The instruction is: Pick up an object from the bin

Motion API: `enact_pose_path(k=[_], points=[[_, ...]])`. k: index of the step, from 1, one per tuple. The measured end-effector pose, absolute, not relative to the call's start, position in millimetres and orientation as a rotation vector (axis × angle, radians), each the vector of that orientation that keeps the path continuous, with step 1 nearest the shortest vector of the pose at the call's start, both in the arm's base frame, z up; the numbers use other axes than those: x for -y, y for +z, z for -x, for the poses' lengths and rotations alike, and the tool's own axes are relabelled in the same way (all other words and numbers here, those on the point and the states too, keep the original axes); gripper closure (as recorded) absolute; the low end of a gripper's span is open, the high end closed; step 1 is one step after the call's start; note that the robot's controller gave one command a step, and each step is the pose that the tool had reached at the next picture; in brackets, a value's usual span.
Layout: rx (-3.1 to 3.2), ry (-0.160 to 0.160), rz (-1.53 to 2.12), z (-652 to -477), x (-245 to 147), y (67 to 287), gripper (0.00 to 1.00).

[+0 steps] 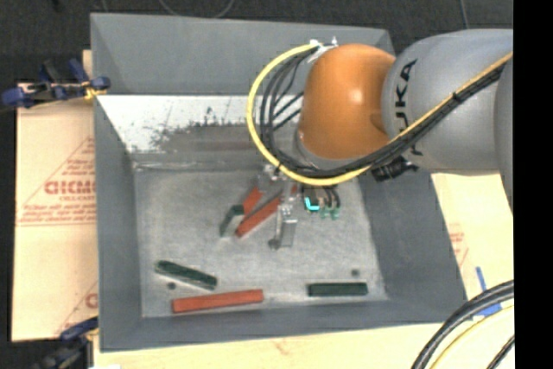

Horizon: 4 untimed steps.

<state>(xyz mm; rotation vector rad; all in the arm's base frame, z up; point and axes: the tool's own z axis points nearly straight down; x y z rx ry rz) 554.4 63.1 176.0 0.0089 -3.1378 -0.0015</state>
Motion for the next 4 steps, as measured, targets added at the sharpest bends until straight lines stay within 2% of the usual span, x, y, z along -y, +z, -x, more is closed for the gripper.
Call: enact_pose_path(k=[1, 4], points=[[3.129, 0.001, -0.312, -619.0, -55.5, 67.5, 0.00], [3.139, -0.003, -0.294, -624.2, -54.7, 71.0, 0.00]])
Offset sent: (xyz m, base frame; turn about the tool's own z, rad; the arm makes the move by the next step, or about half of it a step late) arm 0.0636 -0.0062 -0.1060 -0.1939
